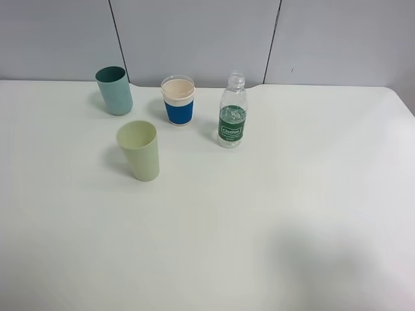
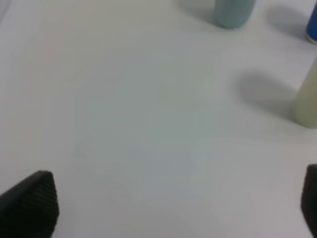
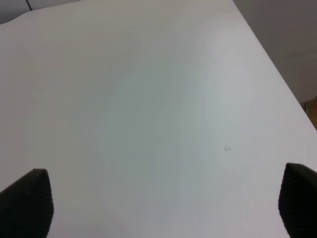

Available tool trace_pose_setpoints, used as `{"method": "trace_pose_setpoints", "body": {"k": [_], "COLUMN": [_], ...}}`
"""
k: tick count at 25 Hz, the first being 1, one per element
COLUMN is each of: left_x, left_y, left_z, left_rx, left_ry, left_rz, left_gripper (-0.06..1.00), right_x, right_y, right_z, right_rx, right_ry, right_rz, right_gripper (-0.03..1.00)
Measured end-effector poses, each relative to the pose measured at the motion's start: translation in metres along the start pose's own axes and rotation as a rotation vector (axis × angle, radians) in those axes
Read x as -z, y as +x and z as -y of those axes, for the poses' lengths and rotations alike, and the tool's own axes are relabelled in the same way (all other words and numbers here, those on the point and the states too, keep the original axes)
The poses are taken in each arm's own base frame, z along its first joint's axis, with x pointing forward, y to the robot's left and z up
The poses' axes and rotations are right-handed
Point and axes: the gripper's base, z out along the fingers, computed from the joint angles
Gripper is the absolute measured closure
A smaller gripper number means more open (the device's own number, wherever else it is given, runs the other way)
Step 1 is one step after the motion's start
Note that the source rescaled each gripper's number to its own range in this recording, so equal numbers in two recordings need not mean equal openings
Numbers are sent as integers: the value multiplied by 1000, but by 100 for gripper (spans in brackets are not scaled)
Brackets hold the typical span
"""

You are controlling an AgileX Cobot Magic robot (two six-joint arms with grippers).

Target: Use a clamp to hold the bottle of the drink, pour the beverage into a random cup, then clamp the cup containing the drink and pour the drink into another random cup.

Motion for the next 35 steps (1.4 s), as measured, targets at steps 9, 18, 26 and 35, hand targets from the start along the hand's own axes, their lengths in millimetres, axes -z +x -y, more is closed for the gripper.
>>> {"method": "trace_pose_setpoints", "body": {"k": [9, 18, 26, 35], "left_x": [0, 1, 2, 1], "left_y": [0, 0, 1, 1], "left_z": [2, 3, 4, 3], "left_rx": [-8, 51, 108, 82], "left_ry": [20, -98, -211, -159], "left_rz": [3, 12, 21, 17], "left_gripper": [-5, -5, -5, -5], "right_x": [0, 0, 0, 0], "right_y": [0, 0, 0, 0], "right_z": [0, 0, 0, 0], "right_rx": [0, 0, 0, 0], "right_ry": [0, 0, 0, 0], "right_rz": [0, 0, 0, 0], "right_gripper": [2, 2, 2, 2]}}
